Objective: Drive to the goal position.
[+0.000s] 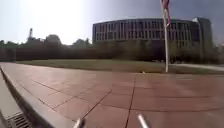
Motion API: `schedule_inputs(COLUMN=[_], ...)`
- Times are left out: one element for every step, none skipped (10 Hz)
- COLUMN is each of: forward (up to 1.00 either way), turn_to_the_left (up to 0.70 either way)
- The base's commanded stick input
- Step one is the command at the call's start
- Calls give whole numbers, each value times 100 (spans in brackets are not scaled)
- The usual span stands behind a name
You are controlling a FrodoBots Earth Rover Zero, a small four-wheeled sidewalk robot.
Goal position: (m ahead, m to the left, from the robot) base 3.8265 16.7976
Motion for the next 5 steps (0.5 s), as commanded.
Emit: schedule_inputs(forward=[-70, -70, -70, -70, -70], turn_to_the_left=[0, 0, 0, 0, 0])
